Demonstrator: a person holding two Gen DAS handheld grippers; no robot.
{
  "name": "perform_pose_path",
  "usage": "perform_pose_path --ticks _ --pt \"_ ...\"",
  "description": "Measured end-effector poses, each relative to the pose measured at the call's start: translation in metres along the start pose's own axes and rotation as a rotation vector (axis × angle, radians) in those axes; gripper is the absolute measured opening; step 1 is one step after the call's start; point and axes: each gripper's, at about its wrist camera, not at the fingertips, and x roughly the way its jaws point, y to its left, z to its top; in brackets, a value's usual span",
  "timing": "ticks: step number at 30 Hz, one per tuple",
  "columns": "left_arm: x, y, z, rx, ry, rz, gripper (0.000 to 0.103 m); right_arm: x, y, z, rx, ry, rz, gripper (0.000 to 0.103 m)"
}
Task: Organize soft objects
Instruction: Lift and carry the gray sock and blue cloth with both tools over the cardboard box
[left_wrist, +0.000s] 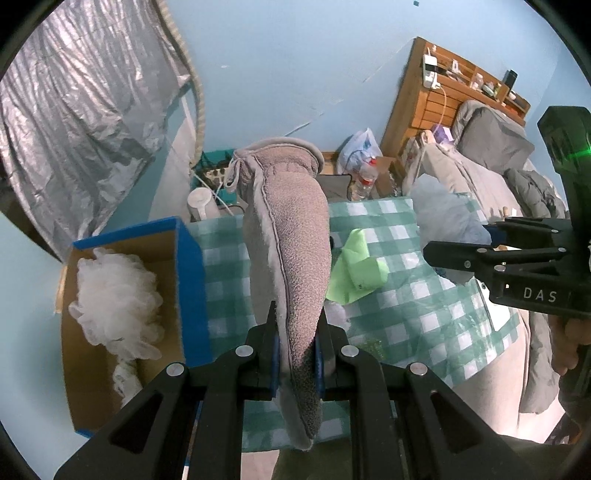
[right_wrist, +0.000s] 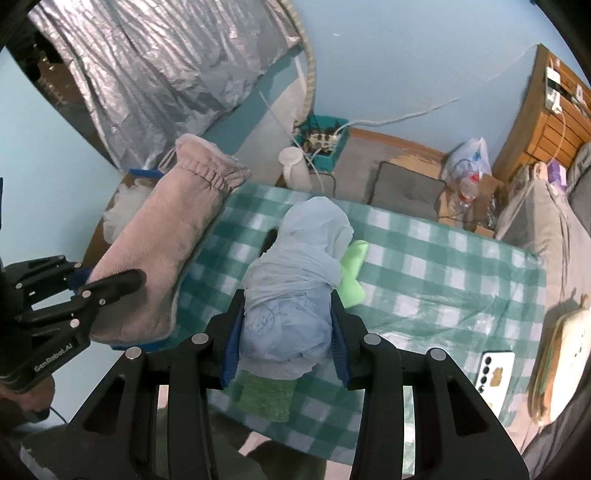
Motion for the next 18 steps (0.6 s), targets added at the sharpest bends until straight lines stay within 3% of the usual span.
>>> perform_pose_path --ticks 18 --pt "-0.022 0.064 -0.018 -0.095 -0.021 0.063 0.014 0.022 0.074 0.030 -0.121 0.019 0.090 0.040"
